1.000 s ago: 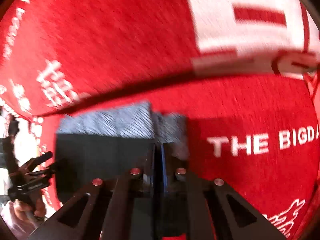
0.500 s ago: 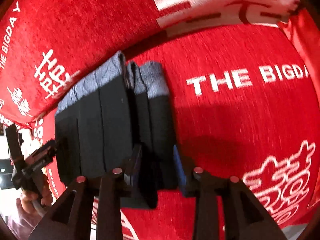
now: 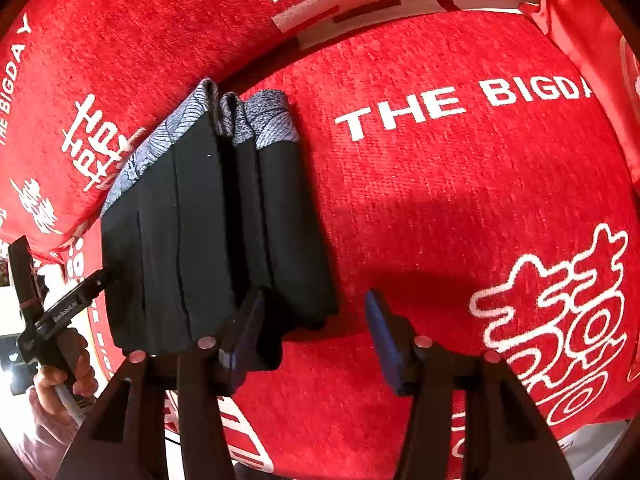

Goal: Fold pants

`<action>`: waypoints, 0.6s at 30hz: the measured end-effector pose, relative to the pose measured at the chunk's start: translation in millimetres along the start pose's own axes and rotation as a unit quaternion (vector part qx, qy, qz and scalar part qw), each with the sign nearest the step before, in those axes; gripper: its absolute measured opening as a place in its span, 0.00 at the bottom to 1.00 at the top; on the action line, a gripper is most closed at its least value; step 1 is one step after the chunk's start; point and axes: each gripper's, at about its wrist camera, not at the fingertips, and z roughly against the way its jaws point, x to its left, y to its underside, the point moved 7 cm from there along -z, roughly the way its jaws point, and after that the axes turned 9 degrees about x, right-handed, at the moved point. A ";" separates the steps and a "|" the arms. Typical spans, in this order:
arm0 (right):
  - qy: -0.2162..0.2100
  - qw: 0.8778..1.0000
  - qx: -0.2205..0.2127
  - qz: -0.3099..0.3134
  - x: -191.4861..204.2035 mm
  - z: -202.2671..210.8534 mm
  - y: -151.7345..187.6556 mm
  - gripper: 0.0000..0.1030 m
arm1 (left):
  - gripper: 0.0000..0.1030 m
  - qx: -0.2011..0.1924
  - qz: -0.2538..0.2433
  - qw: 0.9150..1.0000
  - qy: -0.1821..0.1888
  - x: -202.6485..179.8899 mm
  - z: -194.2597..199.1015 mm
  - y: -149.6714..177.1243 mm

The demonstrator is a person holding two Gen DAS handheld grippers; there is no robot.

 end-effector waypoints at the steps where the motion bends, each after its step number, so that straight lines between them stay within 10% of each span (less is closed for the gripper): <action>1: -0.004 1.000 0.000 0.000 0.2 0.6 -0.6 0.58 | 0.94 0.003 0.002 1.000 0.005 1.0 -0.4 -0.1; 18: -0.218 0.976 -0.006 0.001 -11.9 9.1 -39.8 0.76 | 0.93 0.053 -0.001 0.986 0.161 44.9 -7.3 -12.0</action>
